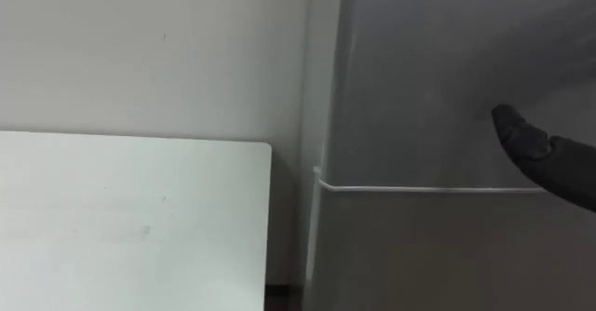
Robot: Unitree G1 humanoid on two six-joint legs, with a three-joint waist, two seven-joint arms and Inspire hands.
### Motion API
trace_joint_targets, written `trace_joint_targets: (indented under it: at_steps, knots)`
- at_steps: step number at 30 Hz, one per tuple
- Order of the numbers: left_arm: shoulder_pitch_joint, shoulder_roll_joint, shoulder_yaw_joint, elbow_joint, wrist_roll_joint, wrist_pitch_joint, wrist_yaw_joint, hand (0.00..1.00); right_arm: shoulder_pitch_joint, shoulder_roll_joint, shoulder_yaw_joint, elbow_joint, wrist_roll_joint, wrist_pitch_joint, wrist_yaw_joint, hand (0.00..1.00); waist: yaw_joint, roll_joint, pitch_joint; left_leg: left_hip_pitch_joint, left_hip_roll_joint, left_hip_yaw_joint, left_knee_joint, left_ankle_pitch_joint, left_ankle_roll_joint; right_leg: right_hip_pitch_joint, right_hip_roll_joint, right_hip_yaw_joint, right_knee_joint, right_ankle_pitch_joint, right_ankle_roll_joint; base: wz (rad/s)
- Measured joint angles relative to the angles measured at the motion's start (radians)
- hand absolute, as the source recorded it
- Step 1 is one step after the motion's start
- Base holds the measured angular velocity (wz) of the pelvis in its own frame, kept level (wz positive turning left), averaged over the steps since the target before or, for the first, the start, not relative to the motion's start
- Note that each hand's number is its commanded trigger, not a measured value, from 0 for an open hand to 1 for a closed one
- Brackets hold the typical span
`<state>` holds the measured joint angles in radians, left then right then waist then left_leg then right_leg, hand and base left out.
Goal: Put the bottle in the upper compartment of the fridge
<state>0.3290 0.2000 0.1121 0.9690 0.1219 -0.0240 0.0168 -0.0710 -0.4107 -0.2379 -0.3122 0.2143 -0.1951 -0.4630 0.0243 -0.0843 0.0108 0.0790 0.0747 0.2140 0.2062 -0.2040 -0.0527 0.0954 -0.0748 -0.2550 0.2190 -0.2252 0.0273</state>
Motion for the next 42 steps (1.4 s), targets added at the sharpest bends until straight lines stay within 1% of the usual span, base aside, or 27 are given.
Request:
trace_joint_targets:
  at_steps: [2, 4, 6, 8, 11, 15, 18, 19, 23, 27, 29, 30, 31, 33, 36, 40, 42]
  knots:
    - [-0.001, 0.0, -0.002, -0.006, 0.001, 0.011, -0.001, 0.0, -0.025, 0.0, 0.001, 0.03, -0.021, 0.003, 0.01, 0.0, 0.0, 0.001, -0.0009, 0.001, 0.0, -0.001, 0.0, 0.0, 0.0, 0.001, 0.0, -0.001, 0.0, 0.0, 0.0, 0.0]
    - [-0.004, 0.001, -0.004, -0.008, 0.008, 0.014, -0.006, 0.0, -0.035, 0.0, 0.002, 0.04, -0.031, 0.012, 0.021, 0.0, 0.001, 0.001, -0.001, 0.0, 0.0, -0.001, 0.0, 0.0, 0.0, 0.0, 0.0, -0.001, 0.001, 0.0, 0.0, 0.0]
    - [-0.004, 0.004, -0.006, -0.029, 0.038, 0.027, -0.009, 0.0, -0.047, 0.0, 0.002, 0.069, -0.043, 0.015, 0.037, 0.0, 0.001, -0.003, -0.004, 0.001, 0.0, -0.005, 0.001, 0.0, 0.0, 0.002, 0.0, -0.005, 0.0, 0.0, 0.0, 0.04]
    - [-0.001, 0.005, -0.012, -0.044, 0.046, 0.03, -0.01, 0.0, -0.05, 0.0, 0.002, 0.073, -0.055, 0.023, 0.042, 0.0, 0.003, -0.005, -0.0052, 0.001, -0.001, -0.009, 0.002, 0.0, 0.0, 0.004, 0.0, -0.008, 0.0, 0.0, 0.0, 0.05]
    - [0.0, 0.007, -0.018, -0.051, 0.051, 0.033, -0.012, 0.0, -0.059, 0.0, 0.003, 0.096, -0.06, 0.02, 0.057, 0.0, 0.003, -0.005, -0.0049, 0.002, 0.0, -0.011, 0.009, 0.0, 0.0, 0.01, 0.0, -0.01, 0.0, 0.0, 0.0, 0.01]
    - [-0.002, 0.009, -0.017, -0.06, 0.051, 0.047, -0.021, 0.0, -0.076, 0.0, 0.002, 0.129, -0.062, 0.021, 0.084, 0.0, 0.003, -0.004, -0.0043, 0.003, 0.002, -0.011, 0.017, 0.0, 0.0, 0.017, 0.001, -0.009, 0.002, 0.003, -0.003, 0.0]
    - [-0.005, 0.017, -0.017, -0.068, 0.053, 0.054, -0.03, 0.0, -0.09, 0.0, 0.0, 0.172, -0.067, 0.025, 0.097, 0.0, 0.003, -0.006, -0.0013, 0.005, 0.003, -0.021, 0.024, 0.0, 0.0, 0.026, 0.0, -0.02, -0.006, 0.003, -0.003, 0.1]
    - [-0.005, 0.017, -0.017, -0.068, 0.062, 0.055, -0.03, 0.0, -0.091, 0.0, -0.001, 0.178, -0.068, 0.025, 0.097, 0.0, 0.003, -0.008, -0.0022, 0.005, 0.003, -0.024, 0.025, 0.0, 0.0, 0.026, 0.0, -0.022, -0.007, 0.004, -0.003, 0.1]
    - [-0.005, 0.017, -0.017, -0.068, 0.09, 0.07, -0.043, 0.0, -0.103, 0.0, -0.001, 0.195, -0.075, 0.043, 0.098, 0.0, 0.009, -0.009, -0.0018, 0.0, 0.005, -0.027, 0.028, 0.0, 0.0, 0.028, 0.003, -0.023, -0.012, 0.012, -0.004, 0.01]
    - [-0.007, 0.017, -0.018, -0.068, 0.117, 0.07, -0.047, 0.0, -0.116, 0.0, 0.01, 0.235, -0.103, 0.033, 0.106, 0.0, 0.008, -0.008, -0.0018, 0.0, 0.006, -0.028, 0.029, 0.0, 0.0, 0.033, 0.005, -0.024, -0.016, 0.018, -0.005, 0.0]
    - [-0.009, 0.017, -0.02, -0.068, 0.118, 0.07, -0.048, 0.0, -0.124, -0.003, 0.019, 0.266, -0.113, 0.015, 0.106, 0.0, 0.008, -0.008, -0.0018, 0.002, 0.006, -0.027, 0.03, 0.0, 0.0, 0.035, 0.005, -0.024, -0.016, 0.02, -0.005, 0.0]
    - [-0.009, 0.017, -0.02, -0.068, 0.118, 0.07, -0.048, 0.0, -0.124, -0.005, 0.02, 0.269, -0.114, 0.013, 0.106, 0.0, 0.008, -0.007, -0.0018, 0.002, 0.006, -0.027, 0.03, 0.0, 0.0, 0.035, 0.005, -0.024, -0.016, 0.021, -0.005, 0.0]
    - [-0.009, 0.017, -0.019, -0.068, 0.119, 0.07, -0.048, 0.0, -0.124, -0.008, 0.02, 0.279, -0.13, 0.012, 0.106, 0.0, 0.009, -0.007, -0.0016, 0.002, 0.006, -0.027, 0.03, 0.0, 0.0, 0.035, 0.005, -0.023, -0.016, 0.021, -0.005, 0.0]
    - [-0.008, 0.018, -0.019, -0.067, 0.12, 0.07, -0.049, 0.0, -0.127, -0.014, 0.021, 0.311, -0.181, -0.003, 0.106, 0.0, 0.013, -0.006, -0.002, 0.002, 0.006, -0.028, 0.031, 0.0, 0.001, 0.035, 0.005, -0.023, -0.015, 0.022, -0.005, 0.0]
    - [-0.006, 0.018, -0.019, -0.066, 0.12, 0.073, -0.049, 0.0, -0.126, -0.024, 0.021, 0.329, -0.221, -0.005, 0.105, 0.0, 0.013, -0.003, -0.003, 0.002, 0.006, -0.028, 0.031, 0.0, 0.001, 0.035, 0.006, -0.023, -0.015, 0.022, -0.005, 0.0]
    - [-0.006, 0.018, -0.019, -0.066, 0.12, 0.087, -0.049, 0.0, -0.126, -0.024, 0.021, 0.335, -0.235, -0.007, 0.103, 0.0, 0.013, -0.002, -0.0036, 0.002, 0.006, -0.028, 0.031, 0.0, 0.001, 0.035, 0.006, -0.022, -0.015, 0.023, -0.006, 0.0]
    - [-0.006, 0.018, -0.019, -0.066, 0.121, 0.088, -0.049, 0.0, -0.126, -0.025, 0.021, 0.336, -0.243, -0.007, 0.103, 0.0, 0.013, -0.002, -0.0038, 0.002, 0.006, -0.028, 0.031, 0.0, 0.001, 0.035, 0.006, -0.022, -0.015, 0.023, -0.006, 0.0]
